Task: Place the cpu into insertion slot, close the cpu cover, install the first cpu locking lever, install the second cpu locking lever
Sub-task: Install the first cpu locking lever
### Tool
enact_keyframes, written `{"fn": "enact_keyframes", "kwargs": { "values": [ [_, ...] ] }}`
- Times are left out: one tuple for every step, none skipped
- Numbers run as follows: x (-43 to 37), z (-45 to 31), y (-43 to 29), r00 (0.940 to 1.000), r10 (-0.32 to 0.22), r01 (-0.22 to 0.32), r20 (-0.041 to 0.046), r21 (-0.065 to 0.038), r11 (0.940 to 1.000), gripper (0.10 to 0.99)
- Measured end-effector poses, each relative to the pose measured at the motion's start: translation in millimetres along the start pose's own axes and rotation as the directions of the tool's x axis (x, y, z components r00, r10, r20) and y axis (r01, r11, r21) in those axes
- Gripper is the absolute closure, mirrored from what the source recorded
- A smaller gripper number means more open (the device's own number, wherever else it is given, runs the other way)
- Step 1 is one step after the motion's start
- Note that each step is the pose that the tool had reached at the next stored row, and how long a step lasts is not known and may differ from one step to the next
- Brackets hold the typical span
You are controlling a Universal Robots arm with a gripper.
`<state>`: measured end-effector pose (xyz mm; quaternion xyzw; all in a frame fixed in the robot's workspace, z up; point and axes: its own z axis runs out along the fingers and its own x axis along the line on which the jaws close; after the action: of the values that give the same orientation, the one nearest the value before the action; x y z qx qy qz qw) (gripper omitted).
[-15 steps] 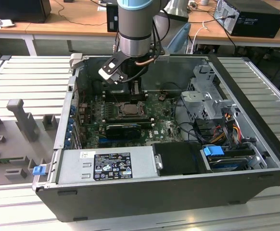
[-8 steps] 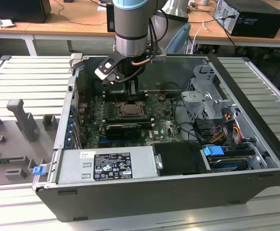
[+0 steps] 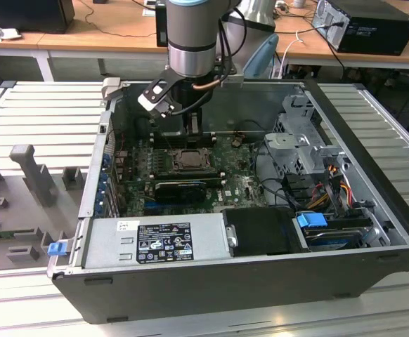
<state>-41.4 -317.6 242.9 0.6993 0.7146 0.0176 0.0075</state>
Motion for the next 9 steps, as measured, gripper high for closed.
{"fn": "enact_keyframes", "kwargs": {
  "values": [
    [0.0, -0.8, 0.0, 1.0, 0.0, 0.0, 0.0, 0.0, 1.0, 0.98],
    [0.0, -1.6, 0.0, 1.0, 0.0, 0.0, 0.0, 0.0, 1.0, 0.98],
    [0.0, -2.2, 0.1, 1.0, 0.0, 0.0, 0.0, 0.0, 1.0, 0.98],
    [0.0, -2.8, 0.1, 1.0, 0.0, 0.0, 0.0, 0.0, 1.0, 0.98],
    [0.1, -3.6, 0.1, 1.0, 0.0, 0.0, 0.0, 0.0, 1.0, 0.98],
    [0.1, -4.3, 0.2, 1.0, 0.0, 0.0, 0.0, 0.0, 1.0, 0.98],
    [0.1, -4.8, 0.2, 1.0, 0.0, 0.0, 0.0, 0.0, 1.0, 0.98],
    [0.1, -5.6, 0.2, 1.0, 0.0, 0.0, 0.0, 0.0, 1.0, 0.98],
    [0.1, -6.9, 0.2, 1.0, 0.0, 0.0, 0.0001, 0.0, 1.0, 0.98]
  ]
}}
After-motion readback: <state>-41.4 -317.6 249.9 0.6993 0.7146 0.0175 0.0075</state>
